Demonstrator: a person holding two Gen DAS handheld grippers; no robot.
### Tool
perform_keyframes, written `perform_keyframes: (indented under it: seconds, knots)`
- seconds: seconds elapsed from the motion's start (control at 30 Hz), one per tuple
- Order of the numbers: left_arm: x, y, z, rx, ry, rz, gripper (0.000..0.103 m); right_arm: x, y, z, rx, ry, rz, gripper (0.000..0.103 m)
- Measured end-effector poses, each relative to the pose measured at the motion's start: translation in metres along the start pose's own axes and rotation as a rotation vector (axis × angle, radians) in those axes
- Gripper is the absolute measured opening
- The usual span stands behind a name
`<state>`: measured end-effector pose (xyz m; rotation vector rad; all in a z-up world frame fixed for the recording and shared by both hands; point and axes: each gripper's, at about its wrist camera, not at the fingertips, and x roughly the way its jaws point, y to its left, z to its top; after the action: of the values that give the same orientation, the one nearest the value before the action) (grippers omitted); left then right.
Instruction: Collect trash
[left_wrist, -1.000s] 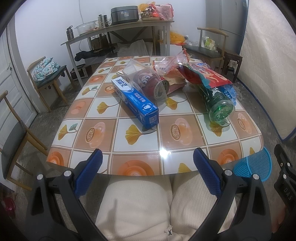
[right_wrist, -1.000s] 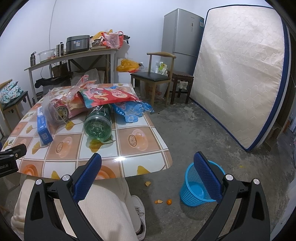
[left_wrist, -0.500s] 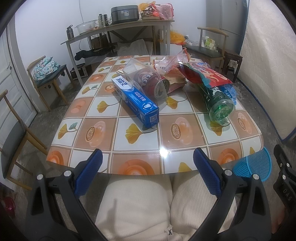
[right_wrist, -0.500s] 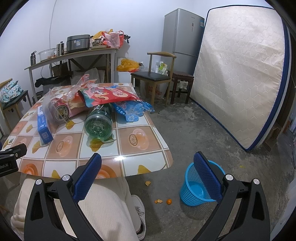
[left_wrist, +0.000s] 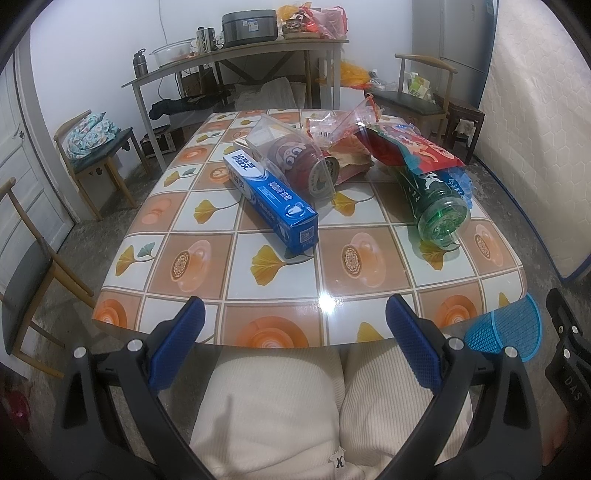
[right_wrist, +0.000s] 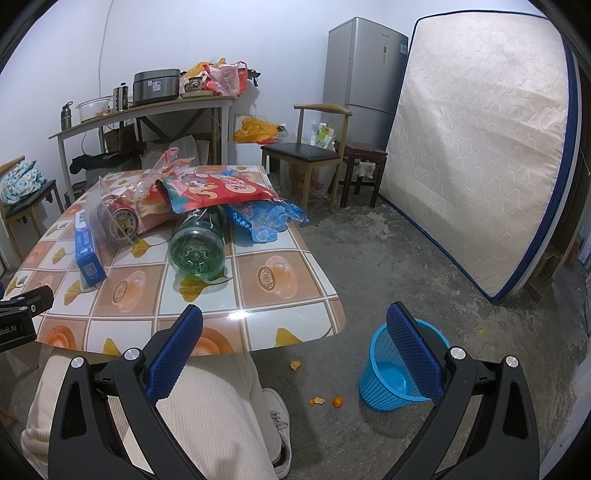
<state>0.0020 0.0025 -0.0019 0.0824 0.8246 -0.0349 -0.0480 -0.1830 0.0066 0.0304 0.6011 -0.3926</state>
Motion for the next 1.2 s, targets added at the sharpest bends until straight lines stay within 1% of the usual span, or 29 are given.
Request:
perform_keyframes:
  seconds: [0.53,0.63,0.73,0.87,0.93,1.0,1.1,1.2]
  knots:
    - [0.003,0.000,-0.002,-0.001,0.009,-0.006,0.094,0.000,0.001,0.000,0.001,0.000,-0.001,0.097]
    - [0.010,0.004,-0.009,0.004,0.016,-0.008,0.094,0.004,0.004,0.000,0.005,0.010,-0.001,0.097]
    - [0.014,0.014,-0.004,-0.022,0.015,0.010,0.094,0.012,0.011,0.005,0.011,0.023,0.009,0.097]
    - [0.030,0.036,0.006,-0.080,0.055,0.025,0.094,0.027,0.029,0.015,-0.001,0.037,0.035,0.097]
    - [0.042,0.048,0.013,-0.102,0.077,0.012,0.094,0.034,0.039,0.020,-0.012,0.041,0.055,0.097]
    - [0.052,0.059,0.021,-0.110,0.081,0.008,0.094,0.041,0.051,0.026,-0.032,0.047,0.076,0.097]
    - [0.068,0.075,0.039,-0.138,0.071,-0.031,0.094,0.054,0.072,0.038,-0.076,0.054,0.114,0.097]
    - [0.086,0.090,0.058,-0.190,0.070,-0.156,0.094,0.063,0.092,0.050,-0.124,0.054,0.152,0.097]
